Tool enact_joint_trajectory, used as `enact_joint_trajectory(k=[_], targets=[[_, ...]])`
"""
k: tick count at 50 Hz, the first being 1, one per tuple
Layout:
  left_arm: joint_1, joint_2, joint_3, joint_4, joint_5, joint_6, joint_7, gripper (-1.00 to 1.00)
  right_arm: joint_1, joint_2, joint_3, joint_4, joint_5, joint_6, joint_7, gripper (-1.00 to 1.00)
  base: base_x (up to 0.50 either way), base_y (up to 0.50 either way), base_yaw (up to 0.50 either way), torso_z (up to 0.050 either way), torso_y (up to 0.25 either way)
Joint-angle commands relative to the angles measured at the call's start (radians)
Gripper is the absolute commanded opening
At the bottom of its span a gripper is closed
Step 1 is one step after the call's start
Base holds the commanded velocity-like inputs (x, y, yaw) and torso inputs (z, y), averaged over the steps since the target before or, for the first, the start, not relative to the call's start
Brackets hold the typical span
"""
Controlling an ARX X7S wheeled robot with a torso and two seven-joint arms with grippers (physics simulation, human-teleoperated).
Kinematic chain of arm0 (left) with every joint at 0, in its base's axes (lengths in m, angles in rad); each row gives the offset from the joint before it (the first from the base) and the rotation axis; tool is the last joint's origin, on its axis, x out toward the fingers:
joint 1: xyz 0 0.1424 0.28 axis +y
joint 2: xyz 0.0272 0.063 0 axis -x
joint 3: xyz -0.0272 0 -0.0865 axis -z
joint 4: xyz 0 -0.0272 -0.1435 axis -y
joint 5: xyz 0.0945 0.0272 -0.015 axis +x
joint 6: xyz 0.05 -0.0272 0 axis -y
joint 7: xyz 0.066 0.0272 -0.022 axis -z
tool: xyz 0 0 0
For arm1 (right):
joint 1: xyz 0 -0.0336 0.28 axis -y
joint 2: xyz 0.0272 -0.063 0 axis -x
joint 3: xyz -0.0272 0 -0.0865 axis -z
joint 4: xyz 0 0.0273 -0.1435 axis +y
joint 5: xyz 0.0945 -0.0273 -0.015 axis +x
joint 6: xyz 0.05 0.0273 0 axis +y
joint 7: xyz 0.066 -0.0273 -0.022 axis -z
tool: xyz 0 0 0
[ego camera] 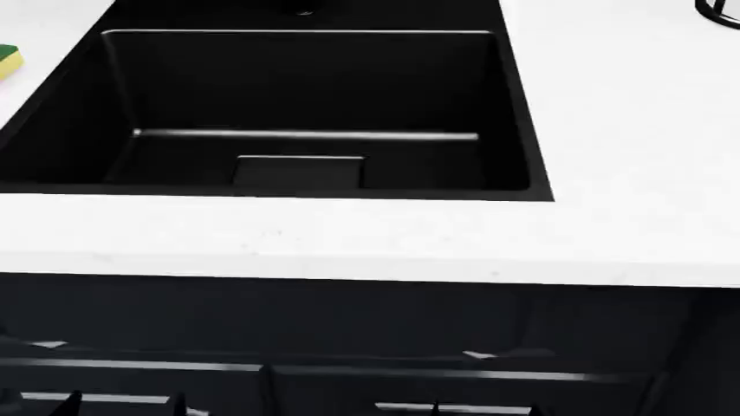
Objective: Pick the pan and sponge and place them into the sink. Then turn on the water.
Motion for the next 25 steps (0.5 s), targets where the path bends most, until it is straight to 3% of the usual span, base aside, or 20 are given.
enact_joint_trajectory(k=[1, 20, 25], targets=[[0.000, -0.018, 0.014, -0.002, -0.020, 0.001, -0.014, 1.00, 0.003, 0.017, -0.026, 0.002, 0.003, -0.001, 0.021, 1.00, 0.00, 0.00, 0.00, 0.000, 0.000], [0.002, -0.060, 0.065, -0.001, -0.069, 0.000, -0.059, 1.00, -0.001, 0.061, -0.067, 0.000, 0.071, -0.007, 0.066, 1.00, 0.00, 0.00, 0.00, 0.000, 0.000], [0.005, -0.067, 0.078, 0.002, -0.072, 0.008, -0.066, 1.00, 0.001, 0.069, -0.079, -0.001, 0.073, -0.002, 0.073, 1.00, 0.00, 0.29, 0.00, 0.000, 0.000]])
